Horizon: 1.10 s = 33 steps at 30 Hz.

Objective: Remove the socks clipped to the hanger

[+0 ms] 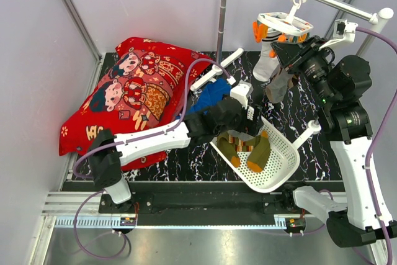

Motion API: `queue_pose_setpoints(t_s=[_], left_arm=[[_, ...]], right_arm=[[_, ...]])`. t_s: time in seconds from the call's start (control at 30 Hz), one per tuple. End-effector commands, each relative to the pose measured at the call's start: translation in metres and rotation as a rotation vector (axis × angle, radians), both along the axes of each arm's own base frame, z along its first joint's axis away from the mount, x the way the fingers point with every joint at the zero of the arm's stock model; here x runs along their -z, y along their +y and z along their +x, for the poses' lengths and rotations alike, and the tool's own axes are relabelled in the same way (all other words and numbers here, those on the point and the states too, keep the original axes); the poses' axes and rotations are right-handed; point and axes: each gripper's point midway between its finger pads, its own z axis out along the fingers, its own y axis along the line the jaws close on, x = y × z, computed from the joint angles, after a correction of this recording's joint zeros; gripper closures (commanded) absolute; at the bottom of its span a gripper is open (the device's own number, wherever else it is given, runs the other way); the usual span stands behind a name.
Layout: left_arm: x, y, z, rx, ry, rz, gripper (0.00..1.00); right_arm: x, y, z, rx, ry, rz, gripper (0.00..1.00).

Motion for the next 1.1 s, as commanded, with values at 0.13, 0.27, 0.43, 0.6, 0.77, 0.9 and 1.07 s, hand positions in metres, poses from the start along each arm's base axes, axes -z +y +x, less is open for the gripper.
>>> queue_pose_setpoints(t_s=[0.13, 0.27, 0.43, 0.6, 0.77, 0.9, 1.07], left_arm=[[0.008, 0.019, 0.006, -0.134, -0.076, 0.183, 0.01], [-0.027, -0.002, 0.012, -0.071, -0.201, 0.068, 0.01], [-0.069, -0.025, 0.038, -0.023, -0.367, -0.006, 0.01], [-0.108, -0.052, 0.060, 0.028, -0.471, -0.121, 0.01], [-0.110, -0.074, 0.076, 0.084, -0.505, -0.130, 0.02], [-0.114, -0.088, 0.074, 0.132, -0.513, -0.196, 0.21], [-0.118, -0.094, 0.078, 0.146, -0.465, -0.226, 0.76]], right_arm=[[-0.032, 0.004, -0.024, -0.055, -0.092, 0.043, 1.00], [-0.034, 0.004, -0.027, -0.060, -0.088, 0.064, 1.00], [-0.025, 0.006, -0.021, -0.068, -0.040, 0.144, 1.00], [-0.023, 0.003, -0.016, -0.046, -0.021, 0.193, 1.00], [-0.023, 0.004, -0.018, -0.055, -0.018, 0.219, 1.00], [-0.019, 0.004, -0.018, -0.055, -0.006, 0.232, 1.00], [-0.014, 0.008, -0.020, -0.081, 0.008, 0.227, 0.99]])
